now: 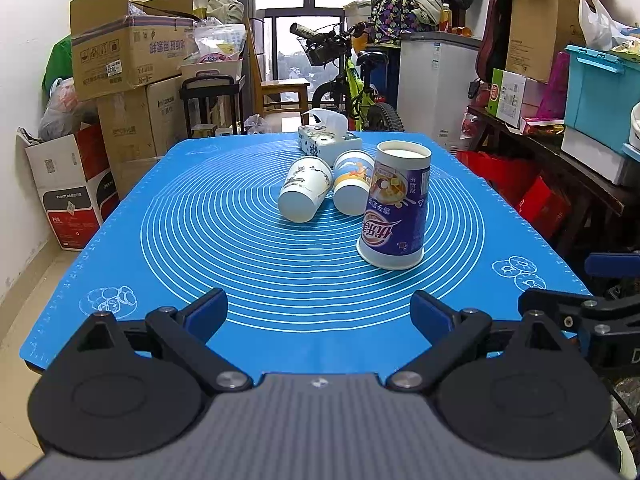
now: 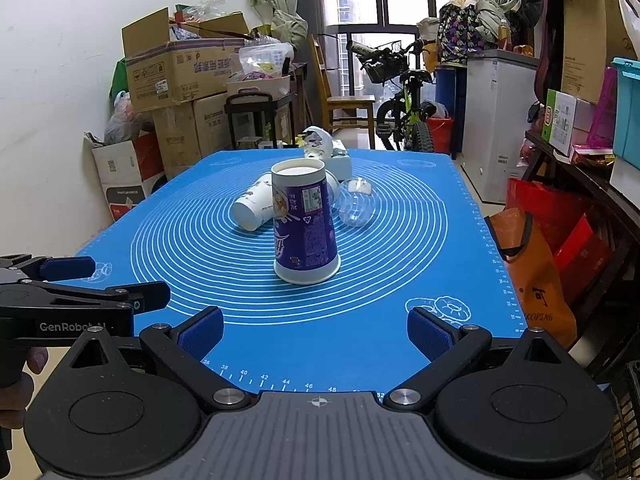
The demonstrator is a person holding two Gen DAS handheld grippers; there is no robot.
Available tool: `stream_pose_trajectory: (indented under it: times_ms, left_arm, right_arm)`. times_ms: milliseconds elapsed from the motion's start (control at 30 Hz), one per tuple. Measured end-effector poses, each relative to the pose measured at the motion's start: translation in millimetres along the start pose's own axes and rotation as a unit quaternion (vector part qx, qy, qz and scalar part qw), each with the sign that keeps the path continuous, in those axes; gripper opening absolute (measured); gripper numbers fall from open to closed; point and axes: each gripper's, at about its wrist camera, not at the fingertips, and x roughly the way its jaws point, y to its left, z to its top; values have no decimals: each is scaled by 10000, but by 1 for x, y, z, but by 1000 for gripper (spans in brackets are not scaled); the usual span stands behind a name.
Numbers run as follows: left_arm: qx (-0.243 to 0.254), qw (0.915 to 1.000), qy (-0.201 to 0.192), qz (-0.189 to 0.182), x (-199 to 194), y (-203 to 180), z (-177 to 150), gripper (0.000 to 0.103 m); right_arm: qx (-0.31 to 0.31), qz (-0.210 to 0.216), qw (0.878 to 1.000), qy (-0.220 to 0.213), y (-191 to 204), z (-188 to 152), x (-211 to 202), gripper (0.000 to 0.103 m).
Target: Flip cup upside down
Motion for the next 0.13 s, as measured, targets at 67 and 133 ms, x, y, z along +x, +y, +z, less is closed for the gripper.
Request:
stream_pose_trajectory:
  times_ms: [67, 133]
  left_arm:
    - [-1, 10000, 6, 6, 1, 1, 0, 97]
    - [4, 10000, 0, 19, 2, 2, 0, 97]
  right_arm:
    - [-7, -4, 10000, 1, -1, 0, 0, 99]
    - [-4, -1, 10000, 9, -1, 0, 1, 99]
